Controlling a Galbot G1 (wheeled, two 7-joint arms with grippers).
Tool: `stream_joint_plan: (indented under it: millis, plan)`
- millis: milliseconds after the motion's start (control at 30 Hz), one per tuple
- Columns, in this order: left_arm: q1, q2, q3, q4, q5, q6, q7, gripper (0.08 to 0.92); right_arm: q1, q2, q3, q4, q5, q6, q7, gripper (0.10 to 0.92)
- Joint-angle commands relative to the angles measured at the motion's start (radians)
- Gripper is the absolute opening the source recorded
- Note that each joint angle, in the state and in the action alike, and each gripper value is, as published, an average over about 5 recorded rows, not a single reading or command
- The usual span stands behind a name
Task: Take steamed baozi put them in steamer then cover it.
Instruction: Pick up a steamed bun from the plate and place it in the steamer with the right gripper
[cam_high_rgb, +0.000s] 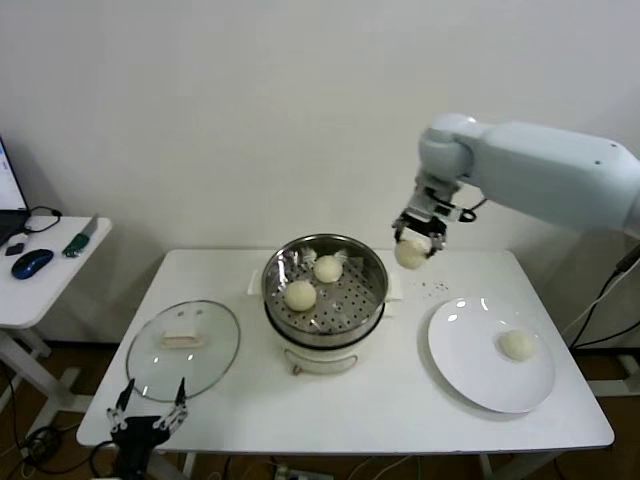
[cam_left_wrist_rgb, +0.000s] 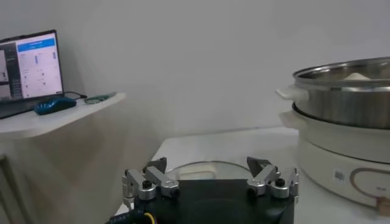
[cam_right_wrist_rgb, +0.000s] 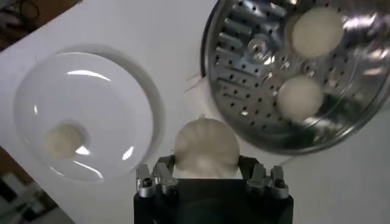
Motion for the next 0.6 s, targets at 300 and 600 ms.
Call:
stream_joint_plan:
  millis: [300,600]
  plan:
    - [-0.011,0.018,-0.016,0.014,-0.005,0.013,-0.010,0.823,-0.143,0.340,0.040,-0.031,-0.150,0.146,-0.012,0.695]
    - [-0.026,0.029,-0.019,0.016,-0.014,0.012,-0.007,0.823,-0.199,0.328,0.001,0.017,-0.207,0.179,-0.011,0.696]
